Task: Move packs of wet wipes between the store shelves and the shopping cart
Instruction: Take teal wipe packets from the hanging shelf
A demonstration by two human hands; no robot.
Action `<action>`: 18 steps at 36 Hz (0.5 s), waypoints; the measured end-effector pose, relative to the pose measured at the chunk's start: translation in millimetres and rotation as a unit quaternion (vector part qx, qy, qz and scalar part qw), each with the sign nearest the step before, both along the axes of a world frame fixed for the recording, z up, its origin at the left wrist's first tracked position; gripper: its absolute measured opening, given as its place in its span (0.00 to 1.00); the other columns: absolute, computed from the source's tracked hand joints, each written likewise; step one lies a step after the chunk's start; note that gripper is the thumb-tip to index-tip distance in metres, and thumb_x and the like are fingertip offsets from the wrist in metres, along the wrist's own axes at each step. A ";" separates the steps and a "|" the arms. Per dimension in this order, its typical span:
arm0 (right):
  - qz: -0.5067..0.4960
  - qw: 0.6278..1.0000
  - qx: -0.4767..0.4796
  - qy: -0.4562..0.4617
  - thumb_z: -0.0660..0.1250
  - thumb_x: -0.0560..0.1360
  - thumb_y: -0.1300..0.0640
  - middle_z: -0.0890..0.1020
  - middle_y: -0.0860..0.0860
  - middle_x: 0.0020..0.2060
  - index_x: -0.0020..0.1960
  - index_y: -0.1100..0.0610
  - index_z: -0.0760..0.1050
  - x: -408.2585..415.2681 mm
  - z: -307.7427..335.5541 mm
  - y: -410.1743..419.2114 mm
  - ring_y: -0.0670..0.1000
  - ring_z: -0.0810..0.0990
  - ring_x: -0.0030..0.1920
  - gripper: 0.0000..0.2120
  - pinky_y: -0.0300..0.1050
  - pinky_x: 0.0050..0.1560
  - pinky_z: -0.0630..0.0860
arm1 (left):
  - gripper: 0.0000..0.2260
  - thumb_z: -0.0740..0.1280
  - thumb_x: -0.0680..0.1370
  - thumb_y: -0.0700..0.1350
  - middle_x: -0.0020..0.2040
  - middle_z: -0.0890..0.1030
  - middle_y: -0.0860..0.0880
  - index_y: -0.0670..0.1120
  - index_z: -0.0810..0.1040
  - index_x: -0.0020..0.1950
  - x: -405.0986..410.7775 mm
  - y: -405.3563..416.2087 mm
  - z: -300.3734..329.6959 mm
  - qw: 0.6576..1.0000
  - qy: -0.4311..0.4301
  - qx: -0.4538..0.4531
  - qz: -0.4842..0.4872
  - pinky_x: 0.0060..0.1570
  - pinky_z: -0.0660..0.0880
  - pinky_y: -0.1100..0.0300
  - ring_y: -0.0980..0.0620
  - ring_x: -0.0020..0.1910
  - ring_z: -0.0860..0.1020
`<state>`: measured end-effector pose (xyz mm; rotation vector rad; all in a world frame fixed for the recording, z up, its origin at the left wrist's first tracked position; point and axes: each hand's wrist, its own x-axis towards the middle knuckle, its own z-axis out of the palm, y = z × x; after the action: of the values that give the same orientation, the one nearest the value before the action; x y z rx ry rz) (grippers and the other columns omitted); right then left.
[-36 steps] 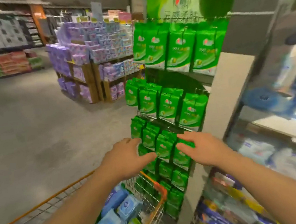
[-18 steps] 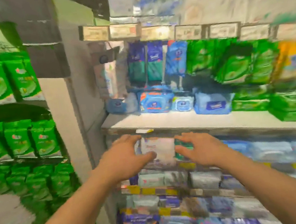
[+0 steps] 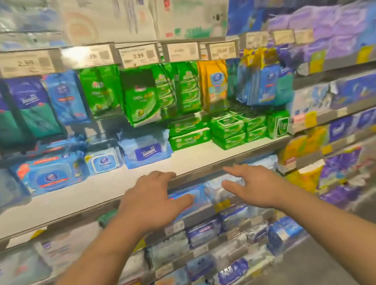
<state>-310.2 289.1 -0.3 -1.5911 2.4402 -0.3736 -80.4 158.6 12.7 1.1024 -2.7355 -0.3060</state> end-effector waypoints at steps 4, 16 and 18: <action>-0.049 0.999 0.006 0.000 0.57 0.81 0.35 0.60 0.47 0.81 0.81 0.42 0.59 -39.3 3.5 9.0 0.52 0.59 0.80 0.30 0.52 0.78 0.59 | 0.35 0.60 0.72 0.73 0.75 0.66 0.57 0.60 0.63 0.76 -52.8 -16.2 -0.3 0.999 0.006 -0.006 -0.043 0.69 0.68 0.49 0.51 0.74 0.65; -0.187 0.981 -0.033 0.024 0.59 0.80 0.34 0.70 0.47 0.76 0.79 0.42 0.63 -142.5 15.6 1.5 0.50 0.72 0.72 0.30 0.46 0.69 0.69 | 0.45 0.51 0.62 0.79 0.73 0.69 0.56 0.60 0.66 0.75 -196.5 -79.6 2.4 0.986 0.057 0.009 -0.155 0.70 0.68 0.50 0.52 0.73 0.67; -0.204 0.978 -0.047 0.017 0.59 0.81 0.36 0.74 0.48 0.73 0.79 0.42 0.63 -154.2 16.9 -2.8 0.51 0.74 0.71 0.29 0.45 0.66 0.70 | 0.44 0.53 0.63 0.79 0.73 0.70 0.56 0.60 0.67 0.75 -215.1 -88.5 3.0 0.985 0.062 0.005 -0.164 0.70 0.68 0.51 0.53 0.72 0.68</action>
<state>-464.4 286.3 16.6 -1.1213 2.8088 -0.5360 -295.5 70.0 15.8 0.6067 -2.7957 -0.4165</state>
